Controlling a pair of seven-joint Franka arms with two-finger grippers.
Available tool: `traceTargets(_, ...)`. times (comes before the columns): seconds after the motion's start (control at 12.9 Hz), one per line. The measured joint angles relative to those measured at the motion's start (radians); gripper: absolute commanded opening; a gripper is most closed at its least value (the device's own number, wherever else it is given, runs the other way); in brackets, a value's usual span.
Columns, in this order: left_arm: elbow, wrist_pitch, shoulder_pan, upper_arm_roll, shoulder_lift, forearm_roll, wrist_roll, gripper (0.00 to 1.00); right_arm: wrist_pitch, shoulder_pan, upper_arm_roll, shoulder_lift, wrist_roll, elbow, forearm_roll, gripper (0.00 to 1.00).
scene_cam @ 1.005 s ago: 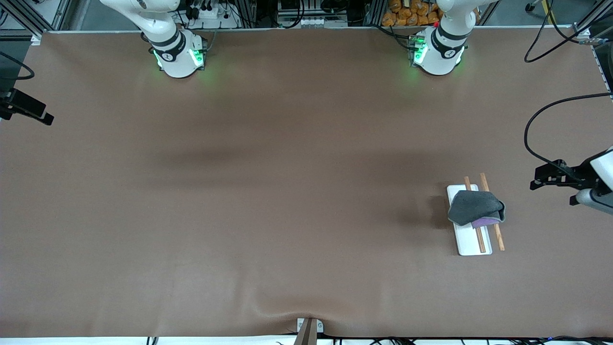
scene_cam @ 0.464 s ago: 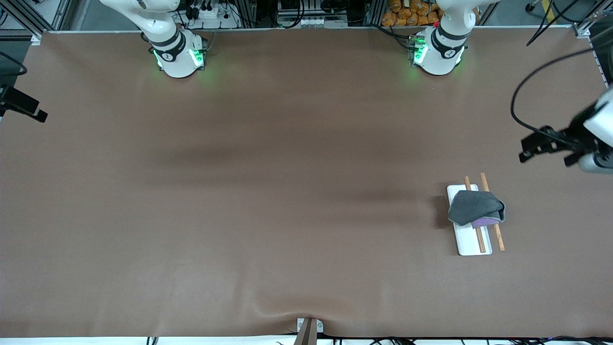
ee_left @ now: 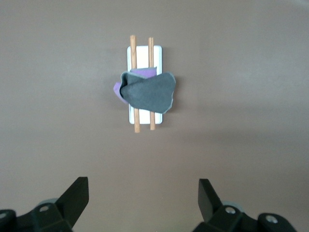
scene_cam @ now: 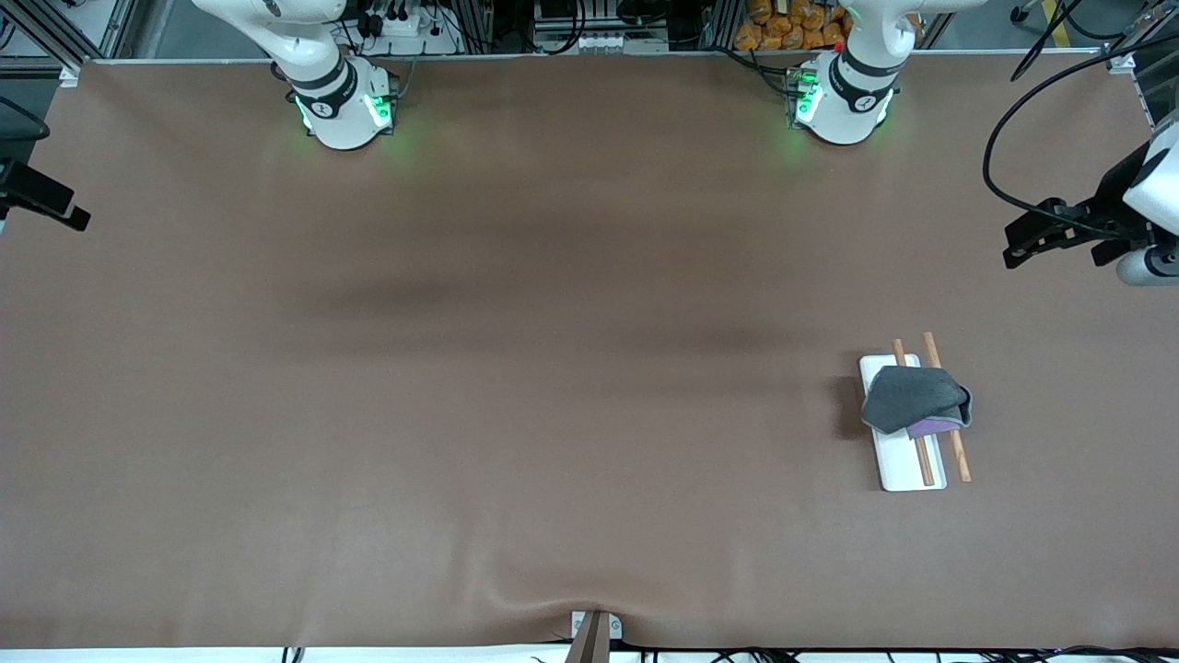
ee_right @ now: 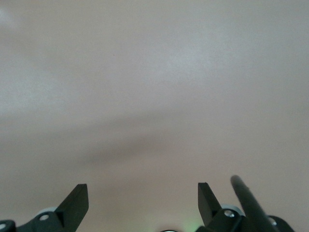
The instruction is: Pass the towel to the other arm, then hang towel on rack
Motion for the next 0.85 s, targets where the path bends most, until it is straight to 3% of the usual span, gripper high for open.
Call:
traceTargets(0.46, -0.077, -0.012, 0.007, 0.005, -0.059, 0.000, 0.000, 1.00, 0.000, 0.000, 0.000, 0.000, 0.000, 0.001, 0.000, 1.00)
traceTargets(0.85, -0.078, -0.057, 0.010, 0.005, -0.077, 0.000, 0.000, 1.00, 0.000, 0.000, 0.000, 0.000, 0.000, 0.001, 0.000, 1.00)
